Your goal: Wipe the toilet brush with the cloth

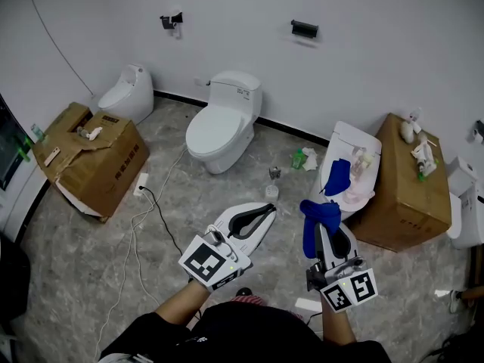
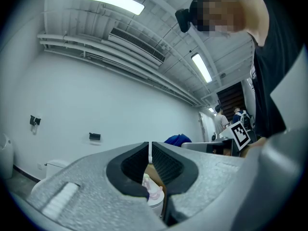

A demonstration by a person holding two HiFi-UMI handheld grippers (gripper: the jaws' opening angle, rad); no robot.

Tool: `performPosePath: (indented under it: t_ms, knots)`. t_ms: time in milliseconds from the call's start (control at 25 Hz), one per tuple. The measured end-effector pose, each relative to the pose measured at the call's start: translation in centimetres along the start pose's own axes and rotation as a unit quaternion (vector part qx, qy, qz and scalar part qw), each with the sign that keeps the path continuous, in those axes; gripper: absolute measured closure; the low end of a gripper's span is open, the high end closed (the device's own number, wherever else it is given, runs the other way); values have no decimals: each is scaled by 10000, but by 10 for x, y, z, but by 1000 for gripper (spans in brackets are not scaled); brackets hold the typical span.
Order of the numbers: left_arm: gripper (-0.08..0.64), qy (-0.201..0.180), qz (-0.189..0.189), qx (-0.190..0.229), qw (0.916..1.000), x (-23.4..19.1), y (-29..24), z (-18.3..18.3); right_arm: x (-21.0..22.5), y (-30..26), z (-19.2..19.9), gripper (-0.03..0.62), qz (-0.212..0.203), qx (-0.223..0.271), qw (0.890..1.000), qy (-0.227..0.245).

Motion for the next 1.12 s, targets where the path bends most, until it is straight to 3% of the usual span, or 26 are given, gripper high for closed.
performPosePath:
  t_ms: [600, 1120]
  knots:
    - [552, 46, -265, 27, 9996, -40, 18, 7, -4, -32, 22, 526, 35, -150, 9998, -133]
    - [552, 58, -165, -13, 9998, -68, -22, 13, 37, -62, 21, 526, 154, -142, 9997, -157]
Point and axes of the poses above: the fingertips, and each gripper's own axes: y backward along the fingers, x to its right, z out of its underside, the point moved 5 cm from there along y, backward along the fingers, and after that the axes turned 4 degrees about x, right-handed, at the moved point
